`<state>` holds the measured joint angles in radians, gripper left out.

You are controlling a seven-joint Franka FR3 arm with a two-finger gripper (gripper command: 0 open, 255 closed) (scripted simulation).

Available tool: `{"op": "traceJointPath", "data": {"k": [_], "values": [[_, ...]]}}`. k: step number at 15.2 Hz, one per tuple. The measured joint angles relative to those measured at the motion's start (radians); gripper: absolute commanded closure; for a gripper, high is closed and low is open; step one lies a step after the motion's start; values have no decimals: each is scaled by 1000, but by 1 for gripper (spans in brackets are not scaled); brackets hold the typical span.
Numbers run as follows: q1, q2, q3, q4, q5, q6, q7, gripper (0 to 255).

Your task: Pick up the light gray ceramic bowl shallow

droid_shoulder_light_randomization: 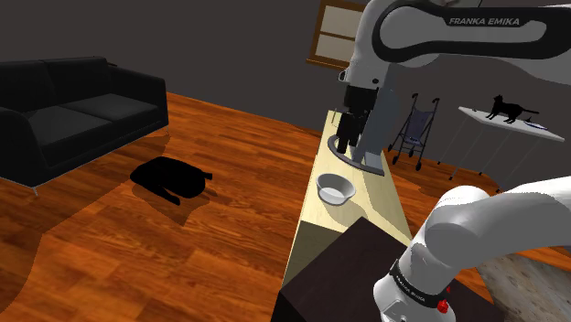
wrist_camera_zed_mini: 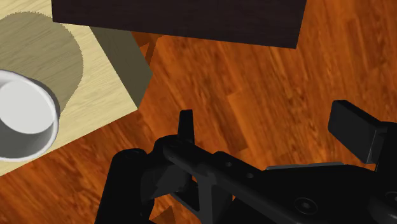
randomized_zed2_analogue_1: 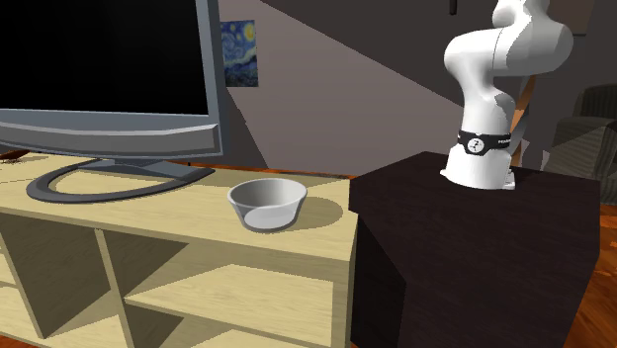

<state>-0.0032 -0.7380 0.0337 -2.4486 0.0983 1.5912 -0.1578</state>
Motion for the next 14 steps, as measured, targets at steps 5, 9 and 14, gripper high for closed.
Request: {"op": "traceJointPath", "data": {"k": [5, 9, 14], "values": [[-14, 7, -32, -75, -43, 87, -64, 0], [-39, 24, -80, -161, -103, 202, -148, 0], [-77, 92, -146, -253, -182, 384, -252, 0]]}}
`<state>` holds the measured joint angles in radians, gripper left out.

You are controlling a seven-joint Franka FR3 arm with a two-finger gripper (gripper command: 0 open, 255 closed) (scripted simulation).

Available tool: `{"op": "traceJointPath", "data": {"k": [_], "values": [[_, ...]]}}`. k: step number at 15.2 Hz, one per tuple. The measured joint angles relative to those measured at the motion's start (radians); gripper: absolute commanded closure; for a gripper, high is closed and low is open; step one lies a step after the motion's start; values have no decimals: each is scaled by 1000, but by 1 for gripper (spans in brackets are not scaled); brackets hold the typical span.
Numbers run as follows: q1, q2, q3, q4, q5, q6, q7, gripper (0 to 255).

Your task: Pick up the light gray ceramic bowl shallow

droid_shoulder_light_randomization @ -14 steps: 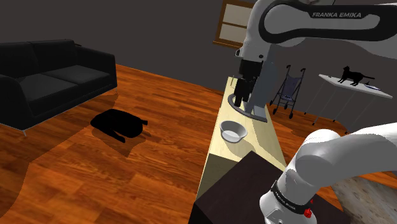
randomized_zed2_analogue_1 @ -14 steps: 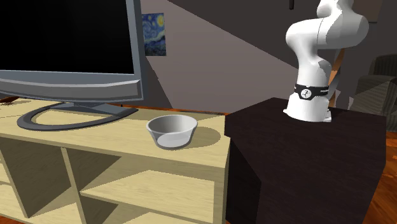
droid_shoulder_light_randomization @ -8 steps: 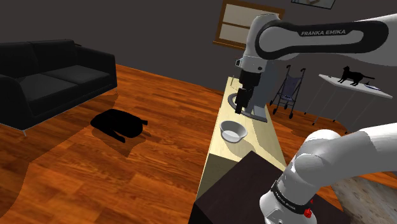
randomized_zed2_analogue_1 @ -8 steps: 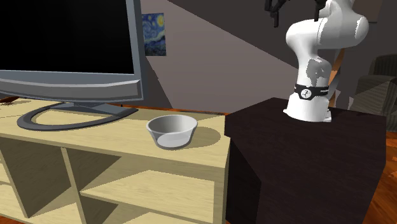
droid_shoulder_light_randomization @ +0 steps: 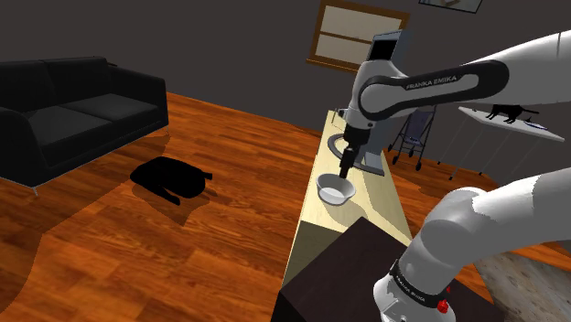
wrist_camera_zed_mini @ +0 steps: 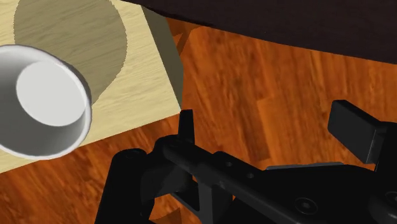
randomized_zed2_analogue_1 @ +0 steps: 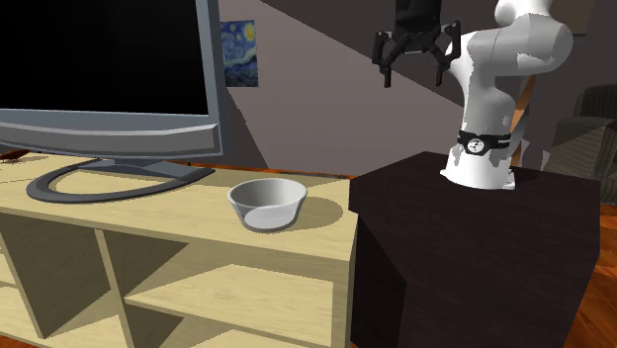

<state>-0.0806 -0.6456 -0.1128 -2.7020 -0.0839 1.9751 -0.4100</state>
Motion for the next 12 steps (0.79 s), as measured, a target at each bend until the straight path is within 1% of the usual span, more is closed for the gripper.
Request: {"op": "traceJointPath", "data": {"k": [5, 9, 12], "values": [[-43, 122, -74, -46, -77, 194, -102, 0], [-67, 253, -129, -48, -124, 352, -176, 0], [-80, 388, -176, -19, -141, 478, -242, 0]]}}
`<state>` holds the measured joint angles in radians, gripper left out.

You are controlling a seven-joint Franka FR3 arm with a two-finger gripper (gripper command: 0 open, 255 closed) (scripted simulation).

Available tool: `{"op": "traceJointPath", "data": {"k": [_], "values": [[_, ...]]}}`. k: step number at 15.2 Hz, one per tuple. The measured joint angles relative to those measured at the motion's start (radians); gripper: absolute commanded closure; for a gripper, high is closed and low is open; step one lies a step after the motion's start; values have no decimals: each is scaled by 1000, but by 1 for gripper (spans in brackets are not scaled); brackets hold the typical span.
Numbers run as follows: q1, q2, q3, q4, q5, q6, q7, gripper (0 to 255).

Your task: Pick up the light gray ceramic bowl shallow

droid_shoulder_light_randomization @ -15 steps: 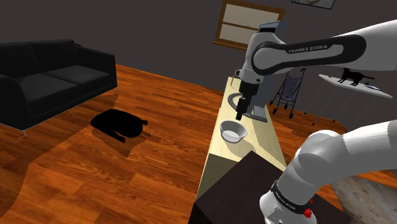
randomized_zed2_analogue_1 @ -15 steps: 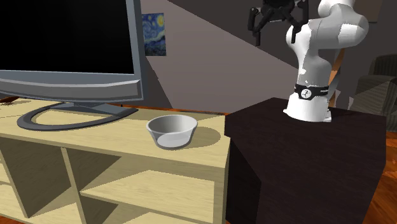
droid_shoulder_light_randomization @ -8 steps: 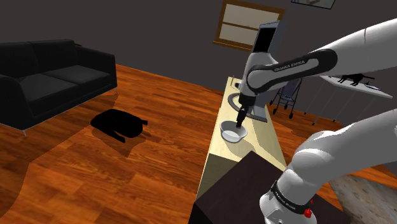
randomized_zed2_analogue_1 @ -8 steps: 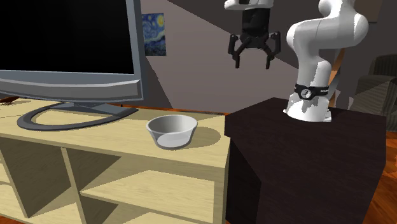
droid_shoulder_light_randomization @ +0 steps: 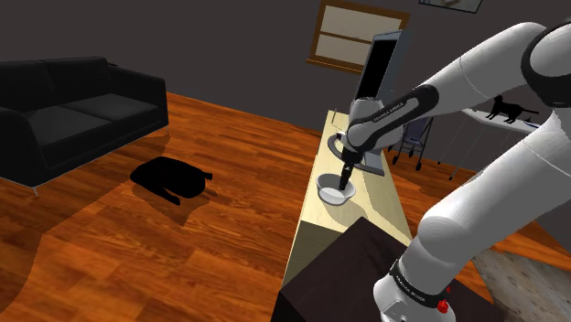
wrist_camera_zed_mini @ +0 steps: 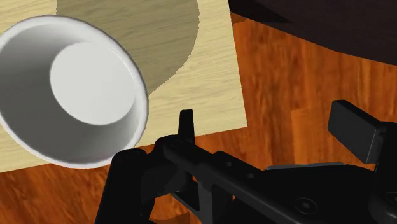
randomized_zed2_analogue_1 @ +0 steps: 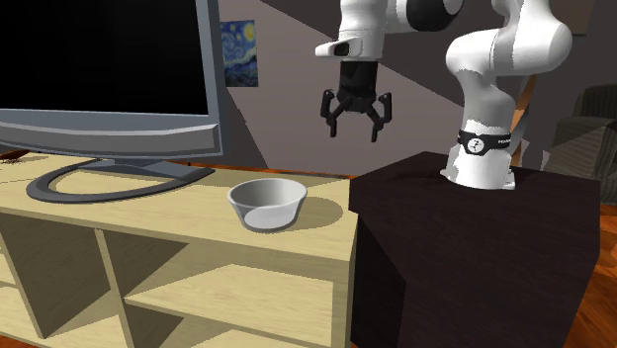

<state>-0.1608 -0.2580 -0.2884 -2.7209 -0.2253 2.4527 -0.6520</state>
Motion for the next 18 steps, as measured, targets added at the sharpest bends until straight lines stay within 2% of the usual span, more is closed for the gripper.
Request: {"op": "traceJointPath", "data": {"k": [4, 8, 12, 18], "values": [[-9, 155, -45, 44, 9, 138, -91, 0], [-30, 333, -72, 117, 81, 270, -227, 0], [-81, 504, -38, 204, 181, 373, -358, 0], [-124, 611, 8, 229, 233, 458, -400, 0]]}}
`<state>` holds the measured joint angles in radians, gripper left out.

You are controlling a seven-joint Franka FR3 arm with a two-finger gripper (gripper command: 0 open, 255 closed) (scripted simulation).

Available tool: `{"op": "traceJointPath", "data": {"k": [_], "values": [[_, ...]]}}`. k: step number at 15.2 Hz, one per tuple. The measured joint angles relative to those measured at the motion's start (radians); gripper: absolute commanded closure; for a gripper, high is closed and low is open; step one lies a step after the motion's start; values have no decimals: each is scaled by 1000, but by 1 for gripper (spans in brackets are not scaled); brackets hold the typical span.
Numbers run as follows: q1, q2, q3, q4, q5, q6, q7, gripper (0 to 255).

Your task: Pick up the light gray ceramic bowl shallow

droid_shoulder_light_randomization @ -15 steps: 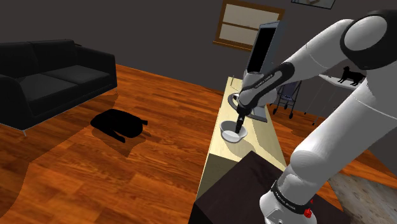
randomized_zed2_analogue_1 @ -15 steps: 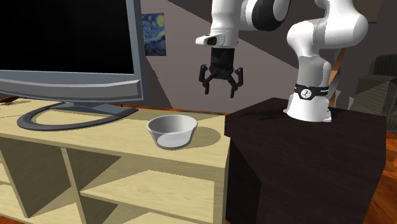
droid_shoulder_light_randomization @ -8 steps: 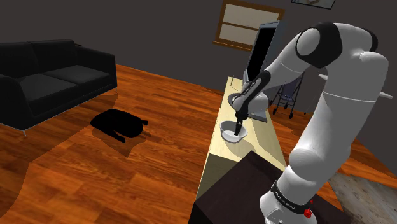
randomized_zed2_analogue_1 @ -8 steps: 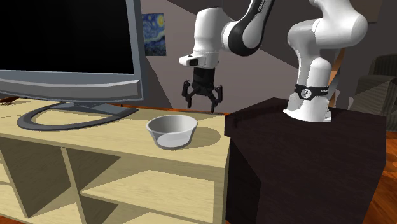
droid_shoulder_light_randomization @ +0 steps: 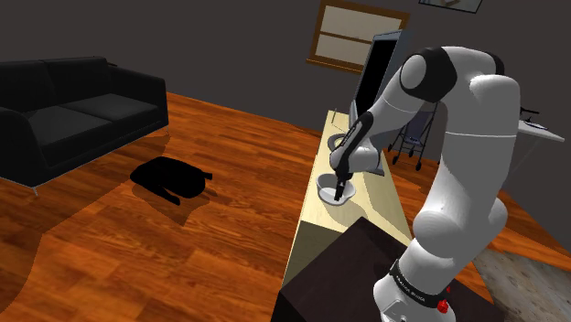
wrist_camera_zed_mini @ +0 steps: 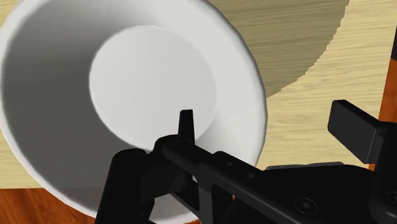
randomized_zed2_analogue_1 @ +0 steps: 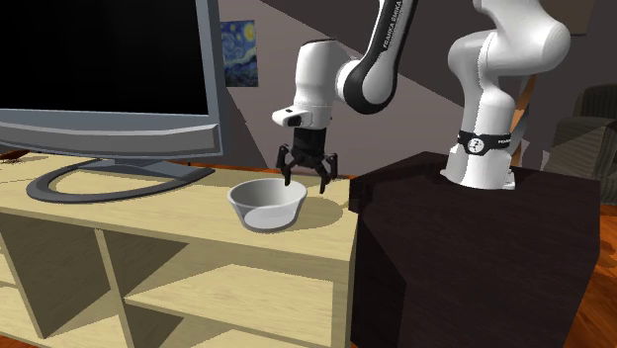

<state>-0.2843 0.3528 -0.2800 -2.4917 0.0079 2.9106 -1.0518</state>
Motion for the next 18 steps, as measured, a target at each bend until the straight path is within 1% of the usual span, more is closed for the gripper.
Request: {"op": "traceJointPath", "data": {"k": [2, 3, 13, 18], "values": [[-6, 18, 8, 4, 7, 14, -3, 0], [-7, 21, 10, 5, 8, 16, -3, 255], [-8, 25, 12, 7, 10, 18, -3, 255], [15, -36, -18, -3, -15, -32, 10, 255]]}}
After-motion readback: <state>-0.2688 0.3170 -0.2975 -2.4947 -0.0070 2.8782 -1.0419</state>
